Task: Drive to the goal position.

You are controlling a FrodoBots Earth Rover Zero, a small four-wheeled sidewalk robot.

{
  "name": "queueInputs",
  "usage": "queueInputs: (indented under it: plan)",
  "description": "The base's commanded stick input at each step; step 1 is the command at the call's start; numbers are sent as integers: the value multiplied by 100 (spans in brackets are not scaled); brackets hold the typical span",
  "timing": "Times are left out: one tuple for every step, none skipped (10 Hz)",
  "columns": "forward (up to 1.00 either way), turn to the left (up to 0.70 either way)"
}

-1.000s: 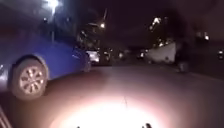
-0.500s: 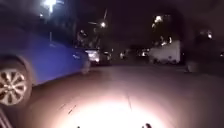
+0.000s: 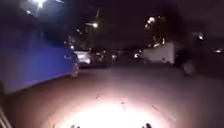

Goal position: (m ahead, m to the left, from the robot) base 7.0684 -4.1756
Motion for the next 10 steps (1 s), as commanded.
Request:
queueInputs:
  plan:
    - [85, 0]
    - [85, 0]
    - [85, 0]
    - [85, 0]
    - [85, 0]
    - [85, 0]
    - [85, 0]
    - [85, 0]
    - [85, 0]
    - [85, 0]
